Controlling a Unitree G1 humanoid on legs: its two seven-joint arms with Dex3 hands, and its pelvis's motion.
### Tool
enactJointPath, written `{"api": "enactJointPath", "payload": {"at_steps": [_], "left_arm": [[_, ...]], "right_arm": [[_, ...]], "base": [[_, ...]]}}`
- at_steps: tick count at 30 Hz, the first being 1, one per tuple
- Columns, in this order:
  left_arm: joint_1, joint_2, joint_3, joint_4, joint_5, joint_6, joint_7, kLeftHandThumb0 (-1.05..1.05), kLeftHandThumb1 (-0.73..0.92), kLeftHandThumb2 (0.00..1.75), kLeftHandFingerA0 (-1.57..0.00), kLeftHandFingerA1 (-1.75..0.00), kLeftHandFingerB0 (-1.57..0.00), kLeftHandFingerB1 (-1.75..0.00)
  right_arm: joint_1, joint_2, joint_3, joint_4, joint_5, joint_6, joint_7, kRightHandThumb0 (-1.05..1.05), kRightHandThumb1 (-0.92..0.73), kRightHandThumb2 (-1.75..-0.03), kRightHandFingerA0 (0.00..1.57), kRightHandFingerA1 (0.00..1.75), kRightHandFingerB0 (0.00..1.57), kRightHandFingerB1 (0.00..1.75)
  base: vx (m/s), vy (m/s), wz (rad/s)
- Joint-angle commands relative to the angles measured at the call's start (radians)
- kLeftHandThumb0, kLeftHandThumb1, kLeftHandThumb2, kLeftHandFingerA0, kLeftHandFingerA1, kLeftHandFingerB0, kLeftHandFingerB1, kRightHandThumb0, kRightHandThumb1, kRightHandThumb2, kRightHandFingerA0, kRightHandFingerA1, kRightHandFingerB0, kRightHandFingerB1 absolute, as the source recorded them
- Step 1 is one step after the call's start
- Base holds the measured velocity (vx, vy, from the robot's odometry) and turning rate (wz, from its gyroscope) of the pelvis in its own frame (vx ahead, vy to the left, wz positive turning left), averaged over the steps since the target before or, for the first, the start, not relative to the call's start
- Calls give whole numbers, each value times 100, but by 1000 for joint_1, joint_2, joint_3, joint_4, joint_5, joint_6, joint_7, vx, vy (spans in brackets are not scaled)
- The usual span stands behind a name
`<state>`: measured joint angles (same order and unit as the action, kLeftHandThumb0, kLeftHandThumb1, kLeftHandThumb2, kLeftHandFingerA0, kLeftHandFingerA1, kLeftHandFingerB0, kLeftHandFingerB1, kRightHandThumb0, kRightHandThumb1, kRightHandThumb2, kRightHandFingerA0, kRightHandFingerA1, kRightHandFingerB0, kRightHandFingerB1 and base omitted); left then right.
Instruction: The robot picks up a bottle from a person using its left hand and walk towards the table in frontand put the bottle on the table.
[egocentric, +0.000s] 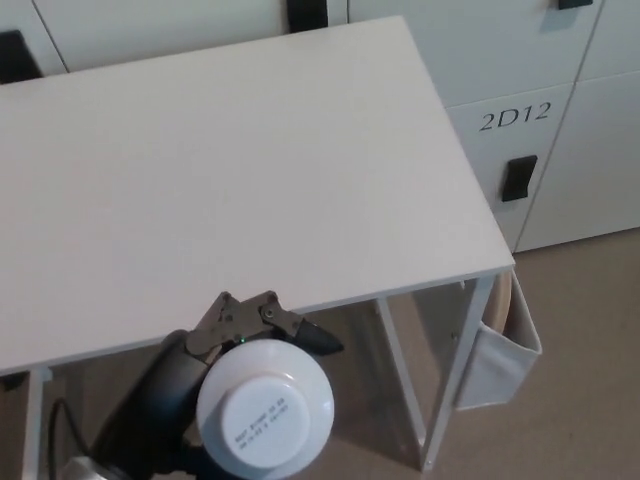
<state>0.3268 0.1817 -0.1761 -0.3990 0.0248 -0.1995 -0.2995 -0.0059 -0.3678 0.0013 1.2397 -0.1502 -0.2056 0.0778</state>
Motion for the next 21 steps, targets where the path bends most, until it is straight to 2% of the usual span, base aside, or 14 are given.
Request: {"api": "enactJointPath", "payload": {"at_steps": [1, 10, 14, 21], "left_arm": [[-15, 2, 26, -7, -43, 0, 1, -12, 77, 72, -93, -132, -75, -100], [-37, 13, 61, -19, -57, 32, 0, -13, 79, 70, -90, -135, -72, -103], [-51, 9, 86, -33, -38, 50, 22, -12, 77, 72, -94, -133, -77, -96], [-39, 6, 82, -31, -51, 52, 10, -13, 76, 71, -96, -130, -78, -96]], "right_arm": [[1, 1, -5, -1, 5, 9, -3, -39, -65, -58, 67, 46, 55, 40], [-3, 0, 2, 3, -7, 7, -7, -38, -66, -58, 70, 45, 55, 40], [4, 1, -3, 5, -1, 13, -2, -39, -65, -59, 67, 46, 55, 41], [14, 5, -7, 1, 4, 11, -1, -39, -65, -59, 68, 46, 55, 41]], "base": [[53, 136, -2], [0, 146, 6], [0, 0, 0], [0, 0, 0]]}}
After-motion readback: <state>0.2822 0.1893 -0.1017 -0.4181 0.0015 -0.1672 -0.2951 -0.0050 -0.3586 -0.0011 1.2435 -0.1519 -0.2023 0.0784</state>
